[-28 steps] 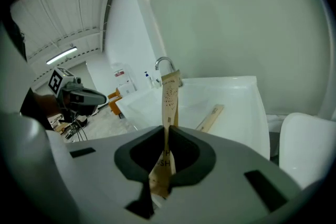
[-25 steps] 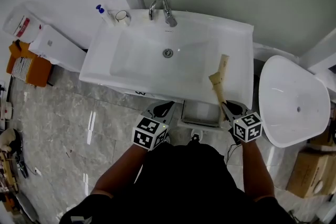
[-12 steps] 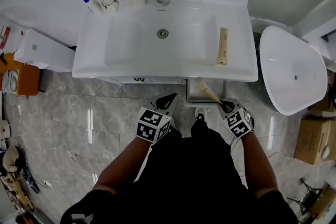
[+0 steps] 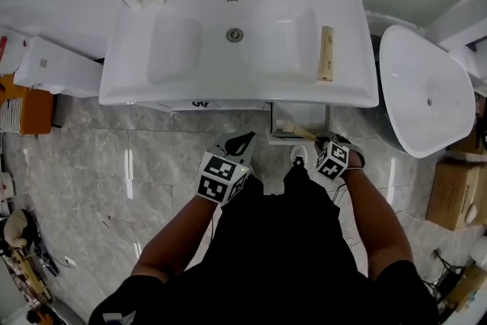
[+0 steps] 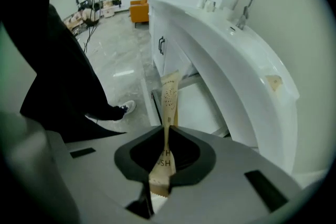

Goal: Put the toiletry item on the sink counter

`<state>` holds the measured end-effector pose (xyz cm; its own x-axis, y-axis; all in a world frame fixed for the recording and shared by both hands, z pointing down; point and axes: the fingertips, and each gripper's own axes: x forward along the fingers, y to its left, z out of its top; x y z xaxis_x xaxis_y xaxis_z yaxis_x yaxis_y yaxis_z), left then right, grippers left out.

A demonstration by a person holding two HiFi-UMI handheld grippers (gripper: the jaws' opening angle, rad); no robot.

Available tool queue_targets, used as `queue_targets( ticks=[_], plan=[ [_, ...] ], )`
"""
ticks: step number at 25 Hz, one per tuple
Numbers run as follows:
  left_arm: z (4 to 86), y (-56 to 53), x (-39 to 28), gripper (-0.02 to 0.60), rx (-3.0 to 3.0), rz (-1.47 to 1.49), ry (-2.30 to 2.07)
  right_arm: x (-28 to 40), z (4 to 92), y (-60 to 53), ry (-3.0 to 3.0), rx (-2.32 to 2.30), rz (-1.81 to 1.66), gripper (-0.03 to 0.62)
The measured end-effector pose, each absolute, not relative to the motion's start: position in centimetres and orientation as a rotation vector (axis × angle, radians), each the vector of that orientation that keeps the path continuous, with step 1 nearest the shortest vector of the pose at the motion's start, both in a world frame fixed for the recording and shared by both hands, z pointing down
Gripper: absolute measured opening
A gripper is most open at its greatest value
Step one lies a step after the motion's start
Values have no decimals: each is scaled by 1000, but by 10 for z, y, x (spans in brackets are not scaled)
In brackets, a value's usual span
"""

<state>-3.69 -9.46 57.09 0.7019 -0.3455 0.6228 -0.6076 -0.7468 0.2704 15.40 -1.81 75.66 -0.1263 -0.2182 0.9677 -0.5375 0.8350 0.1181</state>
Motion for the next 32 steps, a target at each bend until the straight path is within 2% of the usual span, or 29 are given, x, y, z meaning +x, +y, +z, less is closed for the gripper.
queue_targets(
  ticks=[6, 14, 28, 32],
  plan=[
    [575, -96, -25, 0, 2366, 724, -829, 169, 812, -35, -1647, 343, 131, 27],
    [587, -90, -25, 0, 2292, 783, -904, 173, 876, -50, -1622, 237, 62, 28],
    [604, -81, -35, 0, 2188, 806, -973, 154, 914, -67, -1655, 253, 89, 31],
    [602, -83, -34, 0, 2191, 791, -967, 153, 908, -69, -1662, 286, 116, 61]
  ],
)
